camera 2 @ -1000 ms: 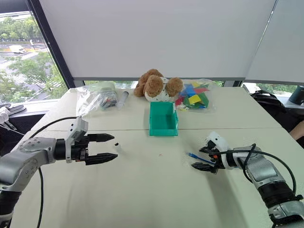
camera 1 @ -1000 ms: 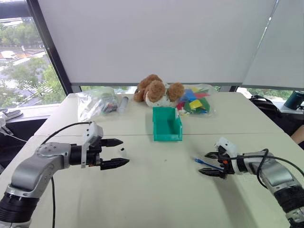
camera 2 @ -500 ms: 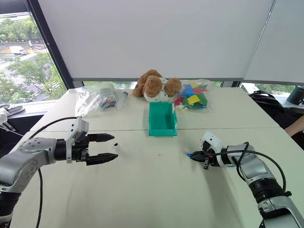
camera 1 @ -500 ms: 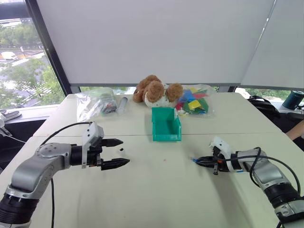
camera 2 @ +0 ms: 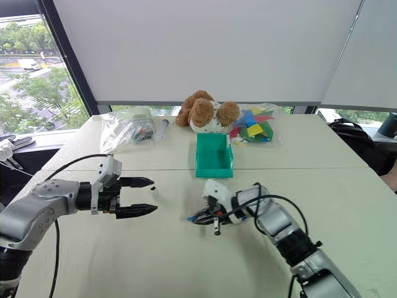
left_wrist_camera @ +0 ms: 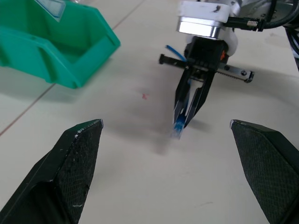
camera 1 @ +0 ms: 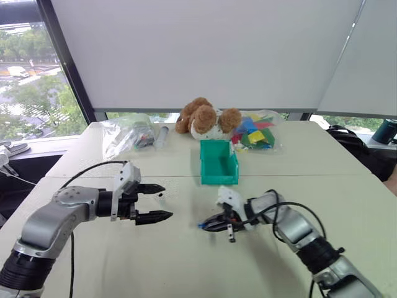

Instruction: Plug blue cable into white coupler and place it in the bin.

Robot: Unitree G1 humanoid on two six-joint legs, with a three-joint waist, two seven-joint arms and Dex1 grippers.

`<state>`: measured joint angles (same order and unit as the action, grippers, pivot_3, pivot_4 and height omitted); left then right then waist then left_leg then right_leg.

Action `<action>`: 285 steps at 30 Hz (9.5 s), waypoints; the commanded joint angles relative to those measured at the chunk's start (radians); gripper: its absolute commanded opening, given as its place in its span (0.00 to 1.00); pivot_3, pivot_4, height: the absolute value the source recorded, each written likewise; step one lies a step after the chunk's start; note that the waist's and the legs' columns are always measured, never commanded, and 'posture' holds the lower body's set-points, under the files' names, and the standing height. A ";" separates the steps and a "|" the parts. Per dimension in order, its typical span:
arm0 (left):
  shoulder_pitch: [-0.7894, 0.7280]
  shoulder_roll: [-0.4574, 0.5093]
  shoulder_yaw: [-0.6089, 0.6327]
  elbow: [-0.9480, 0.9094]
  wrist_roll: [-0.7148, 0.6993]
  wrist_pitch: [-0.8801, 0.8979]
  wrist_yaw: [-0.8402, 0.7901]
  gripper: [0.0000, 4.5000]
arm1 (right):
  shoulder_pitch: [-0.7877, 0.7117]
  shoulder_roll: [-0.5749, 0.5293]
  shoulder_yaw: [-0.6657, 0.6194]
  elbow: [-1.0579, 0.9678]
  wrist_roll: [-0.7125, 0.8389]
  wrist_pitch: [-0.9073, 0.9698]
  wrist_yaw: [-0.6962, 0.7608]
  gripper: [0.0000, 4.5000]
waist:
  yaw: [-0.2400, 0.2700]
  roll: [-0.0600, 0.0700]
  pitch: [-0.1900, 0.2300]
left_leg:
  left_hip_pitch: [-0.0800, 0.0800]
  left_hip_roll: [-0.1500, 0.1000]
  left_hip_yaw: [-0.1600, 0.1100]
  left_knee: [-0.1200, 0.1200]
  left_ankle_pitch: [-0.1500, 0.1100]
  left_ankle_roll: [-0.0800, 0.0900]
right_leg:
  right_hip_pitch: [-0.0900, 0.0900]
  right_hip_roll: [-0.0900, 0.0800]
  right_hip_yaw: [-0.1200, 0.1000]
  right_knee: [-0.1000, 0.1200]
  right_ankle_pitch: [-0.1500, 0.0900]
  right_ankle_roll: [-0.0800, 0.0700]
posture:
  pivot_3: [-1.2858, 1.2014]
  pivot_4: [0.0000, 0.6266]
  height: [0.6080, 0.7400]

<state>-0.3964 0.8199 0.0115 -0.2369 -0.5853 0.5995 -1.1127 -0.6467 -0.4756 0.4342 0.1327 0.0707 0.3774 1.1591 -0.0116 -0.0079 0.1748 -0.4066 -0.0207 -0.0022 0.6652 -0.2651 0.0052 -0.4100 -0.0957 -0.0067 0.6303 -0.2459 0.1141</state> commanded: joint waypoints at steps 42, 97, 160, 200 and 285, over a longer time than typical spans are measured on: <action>-0.227 -0.334 -0.285 0.648 0.473 -0.771 -0.104 0.01 | 0.360 -0.175 -0.497 -0.779 0.375 0.629 -0.279 1.00 | 0.023 0.000 -0.001 | -0.001 0.000 -0.001 0.001 0.000 0.000 | 0.000 -0.001 0.000 0.000 0.000 0.000 | 0.52 0.24 1.00; -0.289 -0.473 -0.166 0.433 0.324 -0.608 0.051 0.23 | 0.125 0.350 -0.762 -0.466 1.030 0.794 -0.995 0.00 | -0.001 0.000 0.000 | -0.002 0.000 -0.002 0.000 0.000 0.000 | -0.001 0.001 -0.001 0.000 0.000 0.000 | 0.52 0.24 1.00; -0.325 -0.534 -0.276 0.937 0.479 -0.813 -0.267 0.08 | -0.043 -0.320 -0.094 -0.383 0.268 0.198 -0.166 0.00 | 0.000 -0.001 0.001 | -0.003 0.000 0.000 -0.002 0.000 0.001 | -0.003 0.000 -0.001 -0.002 0.000 0.000 | 0.52 0.24 1.00; -0.353 -0.573 -0.288 1.051 0.558 -0.913 -0.234 0.08 | -0.043 -0.211 -0.005 -0.266 0.028 0.089 0.014 0.00 | 0.007 -0.001 0.000 | -0.002 -0.001 -0.002 0.000 0.000 0.001 | -0.001 -0.001 -0.002 -0.002 0.000 0.000 | 0.52 0.24 1.00; -0.121 -0.328 0.016 0.383 0.279 -0.321 0.081 0.99 | -0.729 0.149 -0.359 0.984 -0.002 0.033 -0.411 0.00 | -0.007 0.005 -0.020 | -0.019 -0.001 -0.001 -0.010 0.003 -0.006 | -0.025 -0.004 -0.001 0.000 0.001 -0.003 | 0.52 0.24 1.00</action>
<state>-0.5157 0.4793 -0.0084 0.2074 -0.2722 0.2473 -1.0490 -1.3227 -0.3291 0.0907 1.0712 0.0909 0.4682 0.7872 -0.0187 -0.0029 0.1547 -0.4257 -0.0216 -0.0031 0.6548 -0.2618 -0.0011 -0.4347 -0.0990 -0.0072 0.6306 -0.2449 0.1114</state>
